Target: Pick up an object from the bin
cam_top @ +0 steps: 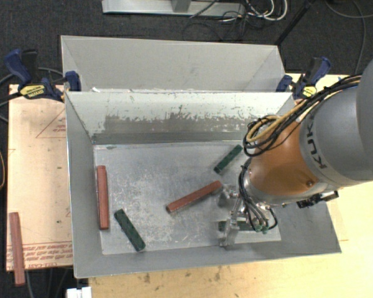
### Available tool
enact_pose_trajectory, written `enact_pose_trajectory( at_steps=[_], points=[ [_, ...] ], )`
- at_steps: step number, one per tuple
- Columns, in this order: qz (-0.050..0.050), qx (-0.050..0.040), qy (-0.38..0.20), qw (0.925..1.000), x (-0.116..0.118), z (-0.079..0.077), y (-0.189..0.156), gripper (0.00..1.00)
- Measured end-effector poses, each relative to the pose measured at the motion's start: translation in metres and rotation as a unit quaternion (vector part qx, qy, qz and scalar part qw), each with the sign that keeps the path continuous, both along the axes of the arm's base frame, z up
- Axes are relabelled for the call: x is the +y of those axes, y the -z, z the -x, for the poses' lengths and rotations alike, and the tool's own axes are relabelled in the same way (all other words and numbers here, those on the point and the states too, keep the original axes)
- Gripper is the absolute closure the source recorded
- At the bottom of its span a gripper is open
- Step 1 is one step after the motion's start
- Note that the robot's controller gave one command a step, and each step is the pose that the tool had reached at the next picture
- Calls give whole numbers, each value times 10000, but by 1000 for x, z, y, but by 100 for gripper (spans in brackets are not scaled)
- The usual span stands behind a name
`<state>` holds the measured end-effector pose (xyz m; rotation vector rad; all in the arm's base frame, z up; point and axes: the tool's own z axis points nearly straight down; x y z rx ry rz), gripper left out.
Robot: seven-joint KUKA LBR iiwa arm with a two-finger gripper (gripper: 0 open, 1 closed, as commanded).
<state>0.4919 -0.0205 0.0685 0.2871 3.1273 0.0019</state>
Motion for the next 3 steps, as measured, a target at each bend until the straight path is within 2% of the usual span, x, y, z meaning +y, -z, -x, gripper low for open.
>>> enact_pose_trajectory(
  at_steps=[1, 2, 3],
  points=[
    [6, -5, 103, 9999, -22, 0, -1, 0],
    [4, -1, 82, 10000, -21, 0, -2, 100],
    [4, -27, 73, 10000, -21, -2, -56, 100]
  ],
)
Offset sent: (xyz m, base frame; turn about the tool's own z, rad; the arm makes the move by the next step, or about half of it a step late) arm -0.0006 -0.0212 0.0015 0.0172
